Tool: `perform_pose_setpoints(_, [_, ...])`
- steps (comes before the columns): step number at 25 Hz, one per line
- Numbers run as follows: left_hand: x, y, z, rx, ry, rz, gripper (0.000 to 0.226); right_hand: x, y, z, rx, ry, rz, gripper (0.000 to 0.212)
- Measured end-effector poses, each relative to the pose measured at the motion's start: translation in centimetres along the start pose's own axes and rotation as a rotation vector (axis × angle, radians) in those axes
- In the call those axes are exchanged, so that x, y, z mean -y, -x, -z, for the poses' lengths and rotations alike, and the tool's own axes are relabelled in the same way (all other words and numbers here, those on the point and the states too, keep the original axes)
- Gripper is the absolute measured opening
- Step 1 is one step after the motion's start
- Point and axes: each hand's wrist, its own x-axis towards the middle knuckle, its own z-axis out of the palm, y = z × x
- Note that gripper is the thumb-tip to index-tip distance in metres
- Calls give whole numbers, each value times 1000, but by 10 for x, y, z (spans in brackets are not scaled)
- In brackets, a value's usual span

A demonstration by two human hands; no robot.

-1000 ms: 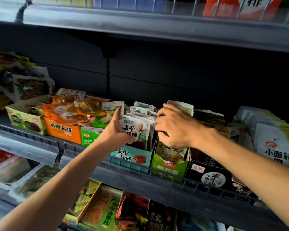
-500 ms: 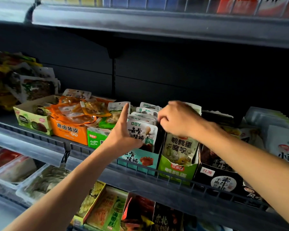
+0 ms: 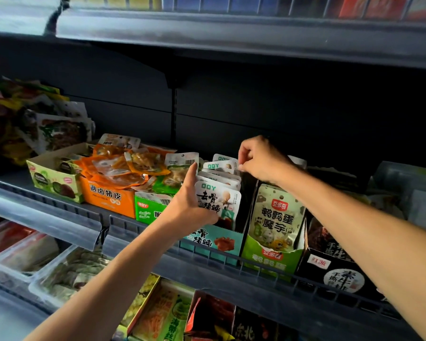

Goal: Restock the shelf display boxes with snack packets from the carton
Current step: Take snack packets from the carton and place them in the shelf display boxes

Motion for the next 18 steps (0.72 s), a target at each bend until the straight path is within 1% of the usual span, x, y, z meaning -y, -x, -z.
perform_pose_setpoints(2, [0, 0, 0, 0, -11, 6, 118, -4, 4, -4, 51, -50, -19, 21])
perform_pose_setpoints(5, [-2, 1, -1, 6, -28, 14, 117, -9, 8, -10, 110, 52, 24, 27])
perform_pose_setpoints(7, [-3, 2, -1, 0, -41, 14, 117, -7, 7, -10, 89, 89, 23, 25])
perform_pose_setpoints(10, [-4, 3, -1, -3, -42, 27, 117, -3, 5, -7, 91, -10, -78, 21])
perform_pose_setpoints(12, [-5, 3, -1, -3, -50, 29, 118, -2, 3, -1, 95, -22, -65, 14])
perform_pose_setpoints(13, [-5, 3, -2, -3, -60, 30, 119, -2, 2, 3, 60, -8, -32, 11])
perform_pose_setpoints(14, [-5, 2, -2, -8, -71, 29, 119, 0, 0, 6, 24, 35, 6, 9])
perform_pose_setpoints(15, [-5, 2, -2, -15, -84, 28, 118, 2, -1, 7, 23, 99, 56, 10])
perform_pose_setpoints(17, [-4, 1, -3, -22, -108, 32, 117, 6, -4, 3, 83, 254, 136, 16])
perform_pose_setpoints(18, [-4, 1, -4, -21, -115, 34, 117, 7, -5, -1, 74, 302, 141, 15])
